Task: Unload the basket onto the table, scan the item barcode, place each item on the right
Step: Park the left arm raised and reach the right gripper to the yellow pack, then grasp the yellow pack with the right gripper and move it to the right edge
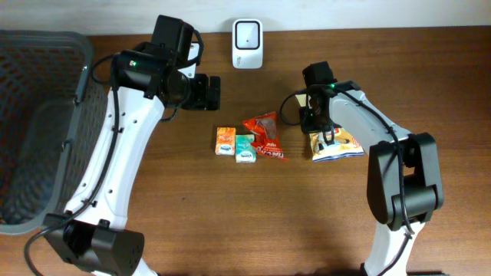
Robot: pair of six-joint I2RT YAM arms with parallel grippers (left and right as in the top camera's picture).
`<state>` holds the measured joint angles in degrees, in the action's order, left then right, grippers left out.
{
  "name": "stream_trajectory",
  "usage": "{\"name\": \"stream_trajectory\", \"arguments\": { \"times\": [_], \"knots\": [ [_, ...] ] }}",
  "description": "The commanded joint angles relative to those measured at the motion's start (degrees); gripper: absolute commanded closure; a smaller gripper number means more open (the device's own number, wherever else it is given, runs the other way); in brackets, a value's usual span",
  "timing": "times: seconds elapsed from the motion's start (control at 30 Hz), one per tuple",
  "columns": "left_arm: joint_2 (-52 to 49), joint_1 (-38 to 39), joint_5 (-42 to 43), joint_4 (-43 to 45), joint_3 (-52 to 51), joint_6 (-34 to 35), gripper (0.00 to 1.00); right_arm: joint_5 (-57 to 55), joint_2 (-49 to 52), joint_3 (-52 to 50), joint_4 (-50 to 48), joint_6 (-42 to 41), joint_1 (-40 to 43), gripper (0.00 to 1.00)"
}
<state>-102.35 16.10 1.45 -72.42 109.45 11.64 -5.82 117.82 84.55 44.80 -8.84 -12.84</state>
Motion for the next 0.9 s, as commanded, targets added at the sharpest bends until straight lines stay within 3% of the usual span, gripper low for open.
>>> {"name": "stream_trajectory", "arguments": {
  "times": [0.0, 0.1, 0.2, 0.23, 0.27, 0.33, 0.47, 0.5, 0.53, 0.57, 0.6, 0.73, 0.8, 0.87],
  "knots": [
    [0.1, -0.1, -0.2, 0.1, 0.1, 0.3, 0.01, 6.6, 0.2, 7.0, 5.7, -0.7, 0.5, 0.96],
    [0.1, -0.1, -0.2, 0.1, 0.1, 0.3, 0.01, 18.2, -0.2, 20.8, 17.8, 2.1, 3.0, 0.96],
    [0.1, -0.1, -0.2, 0.1, 0.1, 0.3, 0.01, 17.7, 0.0, 22.1, 21.7, 5.6, 3.8, 0.95],
    [0.1, -0.1, -0.2, 0.1, 0.1, 0.3, 0.01, 15.4, 0.2, 20.0, 20.8, 5.6, 3.4, 0.43],
    [0.1, -0.1, -0.2, 0.1, 0.1, 0.3, 0.01, 13.5, 0.7, 16.8, 18.7, 5.6, 2.9, 0.25],
    [0.1, -0.1, -0.2, 0.1, 0.1, 0.3, 0.01, 12.1, 1.0, 8.9, 9.8, 5.4, 1.7, 0.25],
    [0.1, -0.1, -0.2, 0.1, 0.1, 0.3, 0.01, 1.2, 1.0, -4.7, -2.9, 3.7, -0.2, 0.29],
    [0.1, -0.1, -0.2, 0.1, 0.1, 0.3, 0.01, 1.0, 1.0, -6.6, -4.9, 3.7, -0.2, 0.49],
    [0.1, -0.1, -0.2, 0.1, 0.1, 0.3, 0.01, 1.2, 1.0, -6.9, -5.0, 3.4, -0.3, 0.59],
    [0.1, -0.1, -0.2, 0.1, 0.1, 0.3, 0.01, 2.1, 0.9, -6.4, -4.7, 2.1, -0.3, 0.81],
    [0.1, -0.1, -0.2, 0.1, 0.1, 0.3, 0.01, 3.9, 0.9, -5.1, -4.0, 2.1, -0.3, 0.96],
    [0.1, -0.1, -0.2, 0.1, 0.1, 0.3, 0.01, 14.8, 0.8, 12.4, 12.8, 1.0, -0.2, 0.96],
    [0.1, -0.1, -0.2, 0.1, 0.1, 0.3, 0.01, 28.0, 0.8, 25.0, 22.8, 1.1, 1.6, 0.96],
    [0.1, -0.1, -0.2, 0.1, 0.1, 0.3, 0.01, 48.5, 0.9, 27.3, 23.8, 3.5, 6.4, 0.96]
  ]
}}
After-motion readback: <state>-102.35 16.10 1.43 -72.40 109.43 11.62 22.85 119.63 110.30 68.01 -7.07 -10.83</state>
